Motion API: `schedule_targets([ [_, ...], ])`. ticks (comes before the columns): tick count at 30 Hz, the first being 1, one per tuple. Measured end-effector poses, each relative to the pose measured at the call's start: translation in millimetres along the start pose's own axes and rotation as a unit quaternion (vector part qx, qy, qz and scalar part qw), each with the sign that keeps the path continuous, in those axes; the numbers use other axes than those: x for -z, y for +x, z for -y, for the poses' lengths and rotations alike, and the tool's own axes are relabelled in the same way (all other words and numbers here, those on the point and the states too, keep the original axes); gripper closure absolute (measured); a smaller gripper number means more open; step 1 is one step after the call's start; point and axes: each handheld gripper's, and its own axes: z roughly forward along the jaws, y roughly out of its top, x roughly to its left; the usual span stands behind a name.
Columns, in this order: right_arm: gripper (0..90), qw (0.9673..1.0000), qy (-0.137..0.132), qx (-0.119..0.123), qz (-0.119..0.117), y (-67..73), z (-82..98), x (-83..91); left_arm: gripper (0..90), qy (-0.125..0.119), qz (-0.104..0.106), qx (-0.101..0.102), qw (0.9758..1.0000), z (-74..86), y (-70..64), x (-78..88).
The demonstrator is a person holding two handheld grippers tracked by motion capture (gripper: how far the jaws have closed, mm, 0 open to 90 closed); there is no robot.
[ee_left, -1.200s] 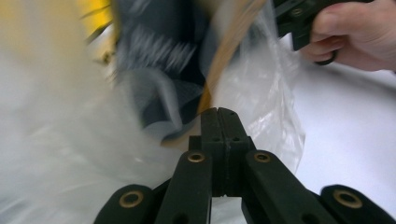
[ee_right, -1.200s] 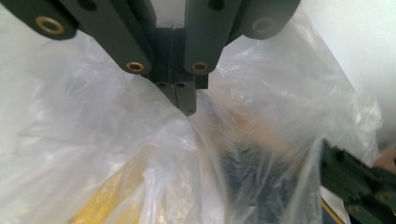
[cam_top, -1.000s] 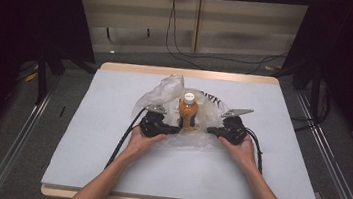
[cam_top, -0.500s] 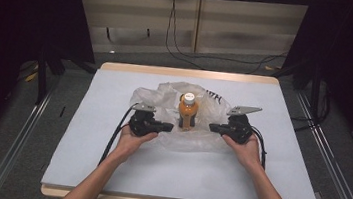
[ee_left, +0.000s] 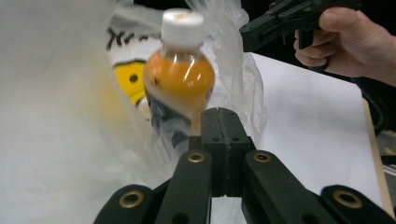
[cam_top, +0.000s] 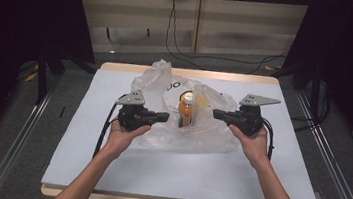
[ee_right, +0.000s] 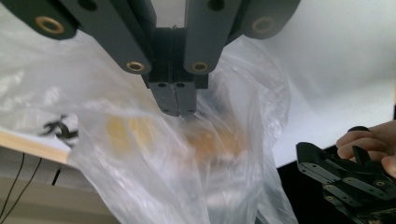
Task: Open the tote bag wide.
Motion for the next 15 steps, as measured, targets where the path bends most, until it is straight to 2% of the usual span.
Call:
schedule_targets([
  [3,90.0,0.9999,-0.01,0.003,-0.007,4.0,-5.5,1.3,90.0,-0.016,0.001,-0.011,0.9998,-12.2,-2.7,5.2],
  [4,90.0,0.9998,-0.01,0.013,-0.009,9.4,-8.8,2.4,90.0,-0.02,0.001,-0.013,0.9997,-15.0,-1.7,7.3],
  [5,90.0,0.9998,-0.012,0.015,-0.009,11.2,-9.8,3.2,90.0,-0.026,-0.008,-0.007,0.9996,-18.8,2.5,11.0],
  [6,90.0,0.9997,-0.016,0.014,-0.011,12.2,-11.2,3.5,90.0,-0.026,-0.008,-0.007,0.9996,-18.8,2.5,11.0],
  [10,90.0,0.9995,-0.023,0.021,-0.006,13.0,-23.2,1.8,90.0,-0.039,-0.021,-0.002,0.999,-27.4,15.1,10.8],
  [11,90.0,0.9995,-0.023,0.021,-0.006,13.0,-23.2,1.8,90.0,-0.04,-0.032,-0.008,0.9986,-30.2,17.3,10.8],
  [12,90.0,0.9994,-0.026,0.022,-0.005,12.0,-27.1,0.7,90.0,-0.046,-0.034,-0.007,0.9983,-32.4,20.8,11.1],
  [13,90.0,0.9991,-0.038,0.019,-0.007,9.6,-34.3,-1.9,90.0,-0.056,-0.032,0.001,0.9979,-33.8,25.9,10.9],
  [15,90.0,0.9989,-0.041,0.022,0.007,4.6,-39.2,-8.0,90.0,-0.05,-0.044,0.009,0.9978,-34.9,36.3,6.3],
])
